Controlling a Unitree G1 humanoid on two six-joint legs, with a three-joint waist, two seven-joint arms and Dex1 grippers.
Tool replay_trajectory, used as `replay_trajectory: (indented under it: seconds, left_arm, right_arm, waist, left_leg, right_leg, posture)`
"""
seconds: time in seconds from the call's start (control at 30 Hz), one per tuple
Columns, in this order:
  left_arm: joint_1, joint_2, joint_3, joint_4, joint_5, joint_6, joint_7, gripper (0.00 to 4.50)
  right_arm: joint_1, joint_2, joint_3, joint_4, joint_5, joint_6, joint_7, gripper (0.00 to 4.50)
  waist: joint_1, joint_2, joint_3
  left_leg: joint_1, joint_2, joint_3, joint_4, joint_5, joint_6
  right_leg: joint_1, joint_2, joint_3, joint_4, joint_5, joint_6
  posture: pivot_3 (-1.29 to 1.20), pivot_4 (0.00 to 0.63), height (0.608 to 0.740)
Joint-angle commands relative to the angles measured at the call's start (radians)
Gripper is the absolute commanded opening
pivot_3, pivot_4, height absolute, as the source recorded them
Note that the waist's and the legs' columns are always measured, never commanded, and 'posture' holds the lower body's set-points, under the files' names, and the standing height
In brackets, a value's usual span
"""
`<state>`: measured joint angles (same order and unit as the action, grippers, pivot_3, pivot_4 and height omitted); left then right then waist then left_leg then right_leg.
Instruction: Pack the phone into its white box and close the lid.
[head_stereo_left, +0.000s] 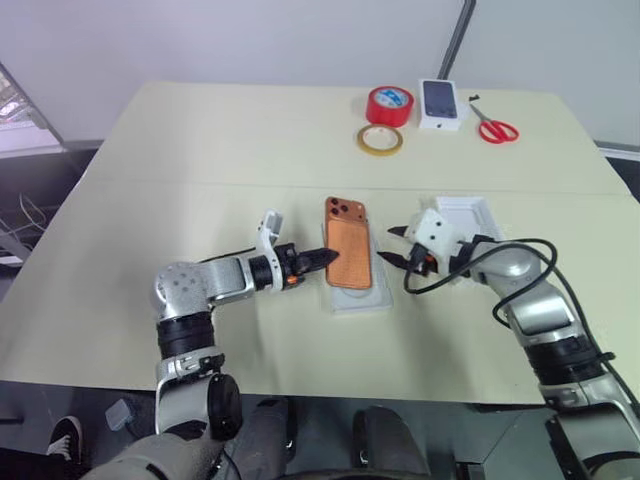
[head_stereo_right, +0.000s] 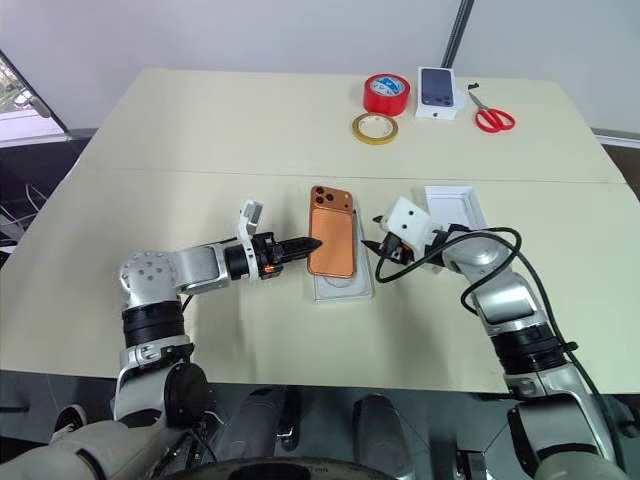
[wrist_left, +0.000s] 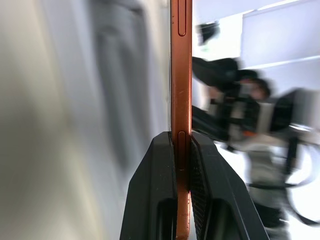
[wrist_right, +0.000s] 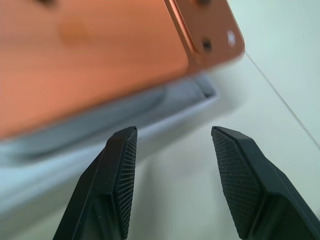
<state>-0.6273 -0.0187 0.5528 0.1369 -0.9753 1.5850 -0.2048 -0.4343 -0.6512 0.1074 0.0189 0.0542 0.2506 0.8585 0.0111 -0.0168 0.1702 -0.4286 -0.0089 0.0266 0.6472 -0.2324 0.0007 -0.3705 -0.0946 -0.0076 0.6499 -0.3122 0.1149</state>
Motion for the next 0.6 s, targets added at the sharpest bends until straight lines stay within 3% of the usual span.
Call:
replay_trajectory:
  seconds: [0.03,0.6]
  left_arm:
    - [-0.005,-0.041,0.071,-0.052,-0.084,0.028,0.04,0.04]
    - [0.104,-0.064,-0.019,-0.129,-0.074,0.029,0.124,0.04]
  right_arm:
    - [-0.002,-0.014,-0.027,-0.023,0.012,-0.014,0.001,2.5]
    - [0.003,-0.027,-0.027,0.002,0.002,-0.032,0.003,2.5]
  waist:
    - [0.0,0.0,0.0]
    - [0.0,0.0,0.0]
  left_leg:
    - [0.0,0.0,0.0,0.0,0.0,0.0]
    - [0.0,0.0,0.0,0.0,0.0,-0.001]
  right_leg:
    - [0.0,0.0,0.0,0.0,0.0,0.0]
    - [0.0,0.001,0.0,0.0,0.0,0.0]
  posture:
    - [0.0,0.15,0.728]
    - [0.0,0.15,0.728]
